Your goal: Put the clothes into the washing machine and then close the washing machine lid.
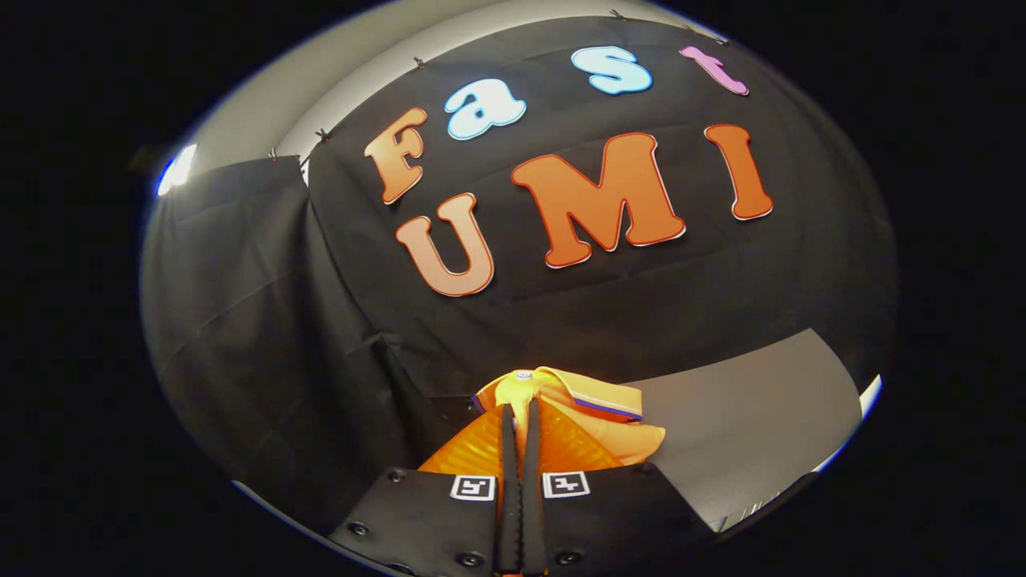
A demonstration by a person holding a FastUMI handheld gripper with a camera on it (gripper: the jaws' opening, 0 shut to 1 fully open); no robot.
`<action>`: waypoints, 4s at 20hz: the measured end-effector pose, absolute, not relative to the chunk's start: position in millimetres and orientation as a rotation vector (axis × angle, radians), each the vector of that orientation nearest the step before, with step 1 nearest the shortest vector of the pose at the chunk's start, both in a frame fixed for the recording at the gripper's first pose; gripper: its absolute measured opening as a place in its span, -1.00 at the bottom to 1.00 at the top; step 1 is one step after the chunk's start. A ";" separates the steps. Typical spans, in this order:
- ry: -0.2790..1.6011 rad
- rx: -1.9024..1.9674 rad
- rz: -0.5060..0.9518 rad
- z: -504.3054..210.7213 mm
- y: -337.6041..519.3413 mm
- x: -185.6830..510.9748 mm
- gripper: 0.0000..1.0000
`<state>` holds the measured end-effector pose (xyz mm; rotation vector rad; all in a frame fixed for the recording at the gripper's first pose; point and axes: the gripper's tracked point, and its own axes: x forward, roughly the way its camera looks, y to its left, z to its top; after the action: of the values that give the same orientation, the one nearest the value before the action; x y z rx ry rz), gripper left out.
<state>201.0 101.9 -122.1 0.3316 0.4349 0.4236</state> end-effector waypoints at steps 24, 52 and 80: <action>0.662 0.308 0.499 -329.7 311.5 256.4 -0.83; 1.099 0.174 0.328 -630.5 307.8 280.5 -0.82; 0.969 0.140 0.257 -565.3 285.0 246.4 0.98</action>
<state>246.4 285.0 -565.3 0.1396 0.9691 0.2570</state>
